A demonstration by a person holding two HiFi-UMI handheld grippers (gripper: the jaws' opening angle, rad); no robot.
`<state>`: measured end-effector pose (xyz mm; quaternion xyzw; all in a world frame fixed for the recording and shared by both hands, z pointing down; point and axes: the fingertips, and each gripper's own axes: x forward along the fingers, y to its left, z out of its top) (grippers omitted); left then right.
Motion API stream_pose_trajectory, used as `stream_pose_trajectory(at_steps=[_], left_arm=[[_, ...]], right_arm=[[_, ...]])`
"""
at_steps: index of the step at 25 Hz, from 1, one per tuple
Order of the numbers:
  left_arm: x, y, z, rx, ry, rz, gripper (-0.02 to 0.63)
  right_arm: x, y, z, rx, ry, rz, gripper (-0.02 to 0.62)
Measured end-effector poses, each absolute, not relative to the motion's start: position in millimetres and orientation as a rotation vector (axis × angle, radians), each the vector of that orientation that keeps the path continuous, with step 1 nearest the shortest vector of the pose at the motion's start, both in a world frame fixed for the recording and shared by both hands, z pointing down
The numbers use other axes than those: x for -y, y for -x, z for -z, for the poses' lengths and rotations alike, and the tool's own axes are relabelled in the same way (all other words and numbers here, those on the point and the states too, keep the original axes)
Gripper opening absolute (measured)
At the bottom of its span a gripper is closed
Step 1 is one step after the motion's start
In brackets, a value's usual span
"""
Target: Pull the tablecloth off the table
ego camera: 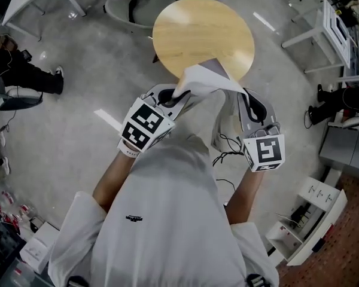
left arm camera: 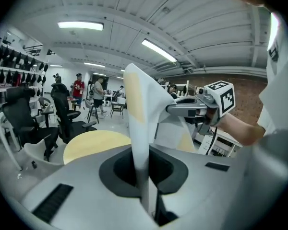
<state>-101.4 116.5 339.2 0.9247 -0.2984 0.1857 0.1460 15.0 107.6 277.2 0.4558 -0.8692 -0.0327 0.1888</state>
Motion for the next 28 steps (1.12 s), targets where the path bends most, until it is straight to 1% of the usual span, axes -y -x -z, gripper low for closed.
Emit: stream_pose_trajectory(at_steps=[3,7,11,18,28], left_arm=[[-128,107,-328,0.984,-2.632,-0.548,0.015],[-135,119,-336,1.131,-2.576,-0.574,0.015],[-141,120,-350,1.134,-2.546,-0.613,0.015],[-160,125,-361,1.130,-2.515,-0.644,0.015],[-177,119,-355,1.120,-2.524,-0.641,0.015]], right_arm=[[-121,-14,-277,2.484,-1.300,0.032,0.020],[-134,-6,-301,2.517,-1.289,-0.064,0.020],[-144,-6,-327,2.509,-1.291,-0.111,0.021],[-157,-1,-347,2.544,-1.293,-0.207,0.032],[-178,-6,-349,2.546,-1.273,-0.169,0.032]])
